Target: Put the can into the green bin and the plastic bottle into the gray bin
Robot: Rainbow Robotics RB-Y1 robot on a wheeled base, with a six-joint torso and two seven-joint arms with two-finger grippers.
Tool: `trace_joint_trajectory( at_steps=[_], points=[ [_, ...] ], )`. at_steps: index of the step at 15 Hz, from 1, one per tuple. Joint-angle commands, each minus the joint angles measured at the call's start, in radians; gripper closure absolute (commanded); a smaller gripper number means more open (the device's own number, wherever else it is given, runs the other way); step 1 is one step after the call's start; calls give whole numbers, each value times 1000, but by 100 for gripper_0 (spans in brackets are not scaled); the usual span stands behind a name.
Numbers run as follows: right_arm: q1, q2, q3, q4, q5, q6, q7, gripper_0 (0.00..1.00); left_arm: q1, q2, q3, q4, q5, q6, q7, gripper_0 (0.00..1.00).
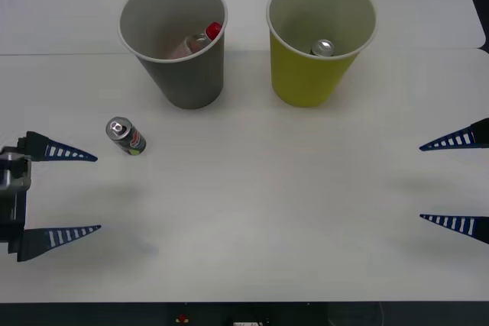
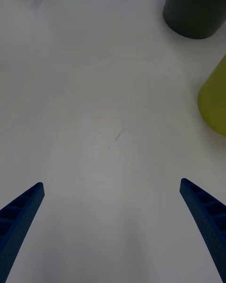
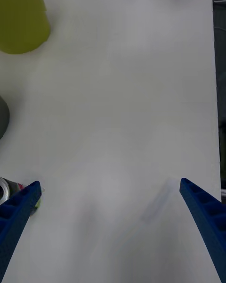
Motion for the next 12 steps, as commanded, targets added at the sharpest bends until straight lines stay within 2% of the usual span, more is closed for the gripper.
trace_joint_trajectory(
  at_steps=[1, 5, 12],
  points=[
    [0, 0, 0, 0, 0, 0, 0, 0, 3, -10, -65, 0, 19, 74, 28, 0],
    [0, 0, 0, 0, 0, 0, 0, 0, 19, -12, -183, -5, 74, 267, 46, 0],
    [0, 0, 0, 0, 0, 0, 0, 0, 140, -13, -301, -117, 106, 614, 90, 0]
  ],
)
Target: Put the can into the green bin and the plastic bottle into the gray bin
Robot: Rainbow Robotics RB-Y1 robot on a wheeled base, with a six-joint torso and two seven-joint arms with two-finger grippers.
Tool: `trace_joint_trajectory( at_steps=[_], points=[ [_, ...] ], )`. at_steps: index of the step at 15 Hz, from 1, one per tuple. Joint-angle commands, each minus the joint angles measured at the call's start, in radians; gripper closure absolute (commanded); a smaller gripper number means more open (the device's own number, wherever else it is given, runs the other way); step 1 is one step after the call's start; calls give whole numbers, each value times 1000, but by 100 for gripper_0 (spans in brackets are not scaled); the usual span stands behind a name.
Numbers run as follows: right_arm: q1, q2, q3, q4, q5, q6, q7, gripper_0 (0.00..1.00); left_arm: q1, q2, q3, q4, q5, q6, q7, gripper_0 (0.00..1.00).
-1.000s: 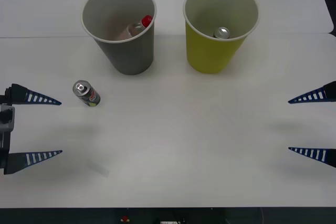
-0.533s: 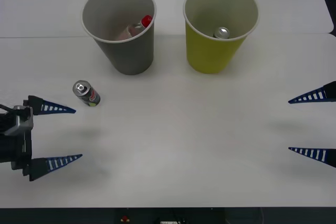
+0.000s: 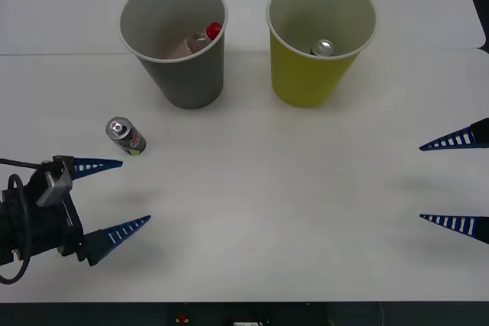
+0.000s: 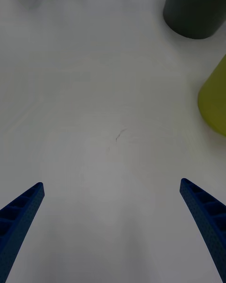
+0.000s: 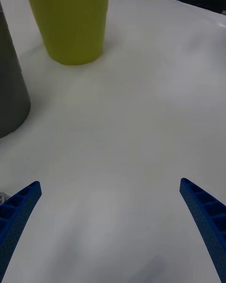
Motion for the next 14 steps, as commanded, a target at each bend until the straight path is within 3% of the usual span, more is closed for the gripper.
trace_joint_trajectory(
  at_steps=[1, 7, 14],
  points=[
    [0, 0, 0, 0, 0, 0, 0, 0, 24, -5, -54, -11, 38, 105, 18, 0],
    [0, 0, 0, 0, 0, 0, 0, 0, 50, -86, -80, -10, 70, 223, 59, 0],
    [0, 0, 0, 0, 0, 0, 0, 0, 51, -107, -209, -10, 232, 511, 73, 0]
  ],
)
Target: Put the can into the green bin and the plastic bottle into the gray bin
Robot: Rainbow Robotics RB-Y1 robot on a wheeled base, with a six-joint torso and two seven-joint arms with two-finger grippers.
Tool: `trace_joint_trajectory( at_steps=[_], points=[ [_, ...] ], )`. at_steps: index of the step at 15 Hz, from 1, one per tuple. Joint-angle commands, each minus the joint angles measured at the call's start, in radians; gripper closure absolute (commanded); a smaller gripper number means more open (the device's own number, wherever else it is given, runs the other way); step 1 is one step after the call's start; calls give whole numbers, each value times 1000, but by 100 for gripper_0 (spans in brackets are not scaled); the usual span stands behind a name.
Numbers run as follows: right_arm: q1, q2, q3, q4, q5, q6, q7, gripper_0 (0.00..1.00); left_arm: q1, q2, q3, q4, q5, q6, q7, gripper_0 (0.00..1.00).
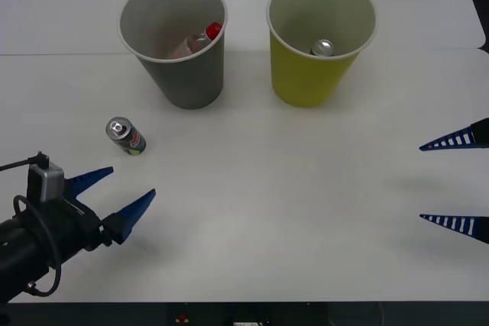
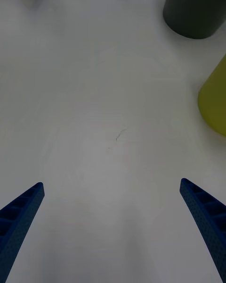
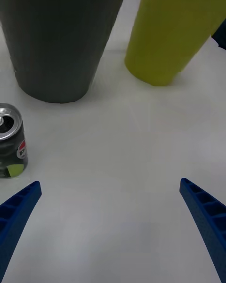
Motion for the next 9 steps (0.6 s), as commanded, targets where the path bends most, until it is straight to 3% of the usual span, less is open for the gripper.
trace_joint_trajectory(
  at_steps=[1, 5, 9],
  points=[
    [0, 0, 0, 0, 0, 0, 0, 0, 0, -25, -40, 1, 28, 135, 4, 0],
    [0, 0, 0, 0, 0, 0, 0, 0, -58, -58, -109, 18, 53, 302, 35, 0],
    [0, 0, 0, 0, 0, 0, 0, 0, -173, -128, -162, 139, 60, 322, 61, 0]
  ],
)
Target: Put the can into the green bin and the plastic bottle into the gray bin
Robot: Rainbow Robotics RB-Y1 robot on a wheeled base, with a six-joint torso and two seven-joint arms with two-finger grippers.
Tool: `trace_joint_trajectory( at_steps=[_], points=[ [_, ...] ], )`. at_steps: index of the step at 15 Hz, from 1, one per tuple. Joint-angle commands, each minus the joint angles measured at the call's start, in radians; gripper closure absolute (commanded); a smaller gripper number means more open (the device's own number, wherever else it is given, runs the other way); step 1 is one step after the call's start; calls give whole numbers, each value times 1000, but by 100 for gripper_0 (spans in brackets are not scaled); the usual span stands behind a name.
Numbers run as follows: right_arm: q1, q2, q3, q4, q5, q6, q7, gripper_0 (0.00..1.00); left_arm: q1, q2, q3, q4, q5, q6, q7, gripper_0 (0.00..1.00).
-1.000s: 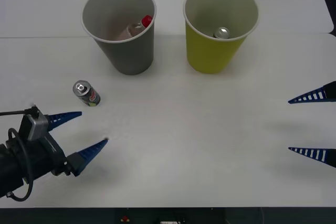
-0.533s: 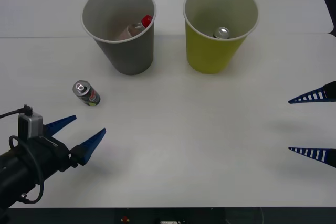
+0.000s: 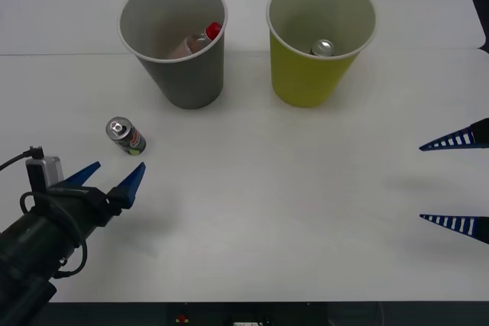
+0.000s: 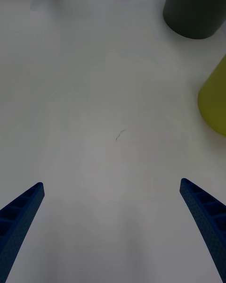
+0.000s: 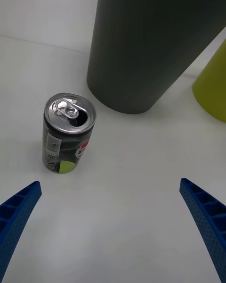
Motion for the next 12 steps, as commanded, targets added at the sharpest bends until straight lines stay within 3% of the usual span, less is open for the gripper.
trace_joint_trajectory(
  at_steps=[1, 12],
  points=[
    [0, 0, 0, 0, 0, 0, 0, 0, -72, -36, -25, 85, -3, 0, 9, 0],
    [0, 0, 0, 0, 0, 0, 0, 0, -257, -173, -31, 338, -108, -8, 35, 0]
  ],
)
